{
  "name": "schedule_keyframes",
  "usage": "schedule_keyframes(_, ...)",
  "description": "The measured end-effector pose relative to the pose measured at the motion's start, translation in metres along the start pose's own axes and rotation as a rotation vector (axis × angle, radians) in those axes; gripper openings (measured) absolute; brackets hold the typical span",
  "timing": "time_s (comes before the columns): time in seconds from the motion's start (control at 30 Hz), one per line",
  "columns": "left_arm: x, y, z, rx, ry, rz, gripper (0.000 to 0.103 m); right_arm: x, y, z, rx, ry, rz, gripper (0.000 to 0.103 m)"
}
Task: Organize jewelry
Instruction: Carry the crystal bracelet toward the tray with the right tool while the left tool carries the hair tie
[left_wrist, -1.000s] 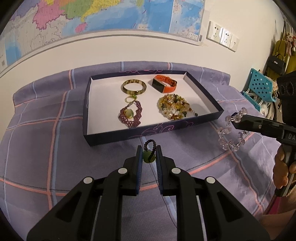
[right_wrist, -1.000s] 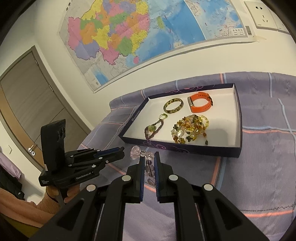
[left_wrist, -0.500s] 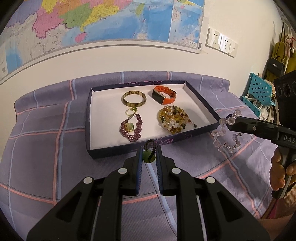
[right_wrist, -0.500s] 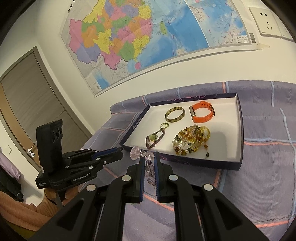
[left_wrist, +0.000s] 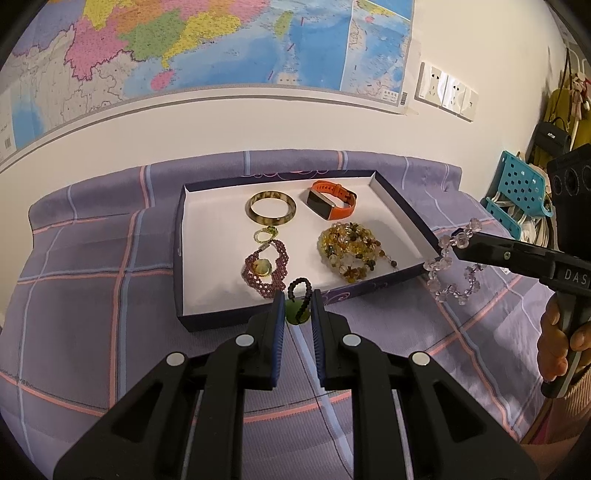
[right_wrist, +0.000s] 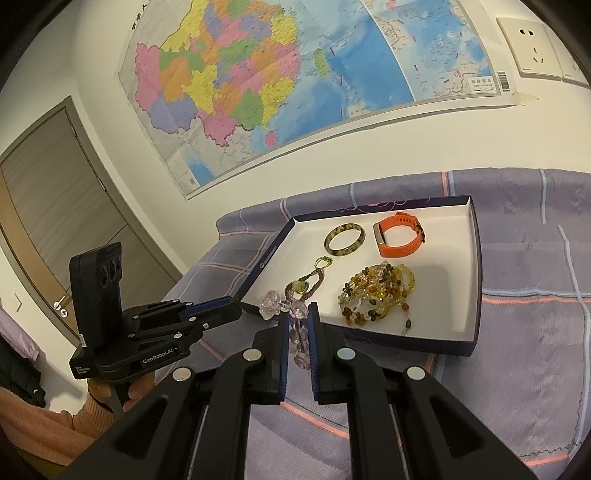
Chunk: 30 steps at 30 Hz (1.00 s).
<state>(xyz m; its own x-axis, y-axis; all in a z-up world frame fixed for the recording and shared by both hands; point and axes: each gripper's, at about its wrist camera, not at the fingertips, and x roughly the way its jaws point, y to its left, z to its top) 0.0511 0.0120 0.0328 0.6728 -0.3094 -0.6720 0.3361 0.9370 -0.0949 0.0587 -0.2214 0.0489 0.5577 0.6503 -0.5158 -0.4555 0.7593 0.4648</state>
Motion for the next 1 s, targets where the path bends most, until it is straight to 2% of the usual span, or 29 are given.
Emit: schedule_keyframes(1.0,0.012,0.007,0.022,-0.009,-0.014,0.013,0.015,0.003,-0.005,0.021,-0.005,-0.026,-0.008,0.008)
